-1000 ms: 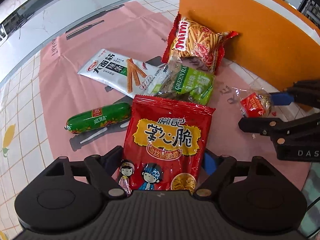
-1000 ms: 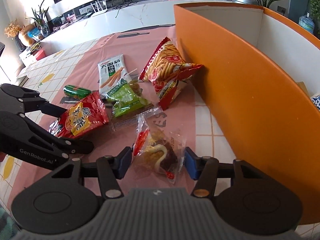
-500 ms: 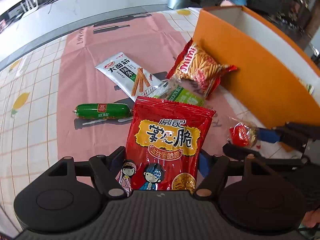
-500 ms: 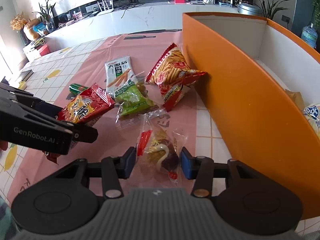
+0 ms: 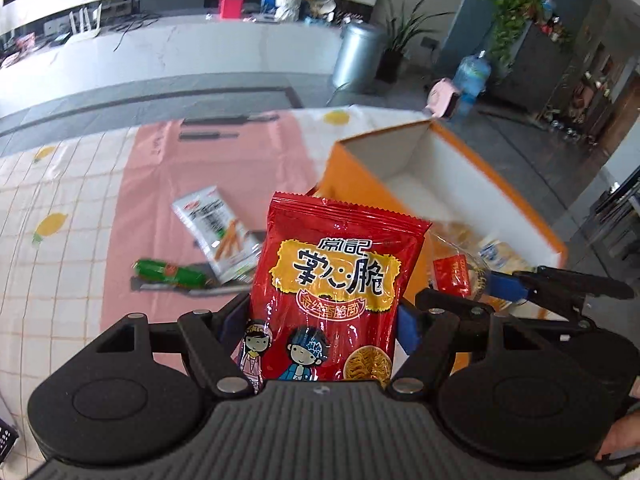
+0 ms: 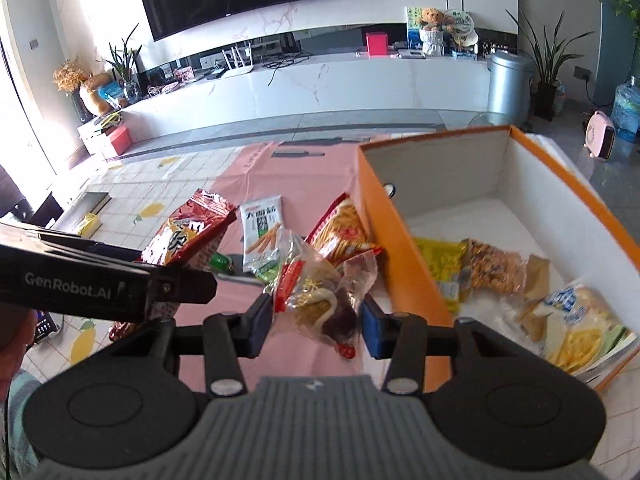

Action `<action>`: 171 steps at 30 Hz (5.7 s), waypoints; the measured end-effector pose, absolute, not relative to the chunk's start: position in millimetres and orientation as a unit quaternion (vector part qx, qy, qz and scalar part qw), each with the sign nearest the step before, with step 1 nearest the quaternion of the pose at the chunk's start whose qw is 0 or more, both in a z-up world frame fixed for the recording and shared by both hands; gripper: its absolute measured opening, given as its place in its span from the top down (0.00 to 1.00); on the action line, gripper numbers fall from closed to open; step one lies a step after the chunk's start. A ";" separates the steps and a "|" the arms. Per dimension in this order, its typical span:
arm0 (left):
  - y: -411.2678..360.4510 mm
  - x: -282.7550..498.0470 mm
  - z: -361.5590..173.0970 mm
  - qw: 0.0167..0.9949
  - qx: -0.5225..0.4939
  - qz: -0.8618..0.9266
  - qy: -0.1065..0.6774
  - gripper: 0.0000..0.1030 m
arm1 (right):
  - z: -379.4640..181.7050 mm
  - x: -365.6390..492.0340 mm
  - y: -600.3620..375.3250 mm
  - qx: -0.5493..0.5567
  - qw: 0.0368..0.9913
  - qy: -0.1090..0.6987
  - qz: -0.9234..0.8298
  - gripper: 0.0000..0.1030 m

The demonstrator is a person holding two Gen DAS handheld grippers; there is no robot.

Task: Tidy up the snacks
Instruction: 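Carry both snacks over the orange box and open both grippers inside, then withdraw both tools from the box toward the green sausage and pea pack, then grasp the green sausage with left gripper while right grasps the green pea pack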

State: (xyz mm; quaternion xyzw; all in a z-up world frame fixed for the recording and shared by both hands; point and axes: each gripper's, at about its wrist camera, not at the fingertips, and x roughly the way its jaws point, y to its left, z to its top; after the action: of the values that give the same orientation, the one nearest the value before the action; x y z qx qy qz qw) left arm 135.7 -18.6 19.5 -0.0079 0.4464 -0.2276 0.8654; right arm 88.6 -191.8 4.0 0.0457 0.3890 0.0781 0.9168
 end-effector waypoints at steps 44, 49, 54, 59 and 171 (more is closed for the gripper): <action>-250.9 216.4 -54.5 0.749 0.284 -0.345 0.489 0.25 | -67.2 174.6 -342.1 -0.086 0.817 0.554 0.134 0.56; -249.6 219.5 -62.6 0.746 0.284 -0.343 0.496 0.25 | -70.8 181.5 -342.3 -0.085 0.813 0.559 0.140 0.53; -247.1 218.1 -62.5 0.740 0.278 -0.355 0.499 0.21 | -71.7 182.7 -340.4 -0.086 0.806 0.568 0.142 0.51; -241.4 212.8 -57.1 0.737 0.257 -0.367 0.506 0.17 | -70.5 182.8 -343.7 -0.075 0.804 0.575 0.134 0.46; 74.3 220.5 -100.6 0.879 -0.049 -0.024 0.475 0.55 | -98.9 191.7 -91.2 -0.028 0.908 0.408 0.090 0.46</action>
State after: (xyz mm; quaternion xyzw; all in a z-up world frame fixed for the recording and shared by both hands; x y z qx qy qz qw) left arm 220.5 74.3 -100.6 -0.0487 0.4746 -0.0240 0.8785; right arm 191.7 -91.2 -98.9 -0.0284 0.4078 0.0896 0.9082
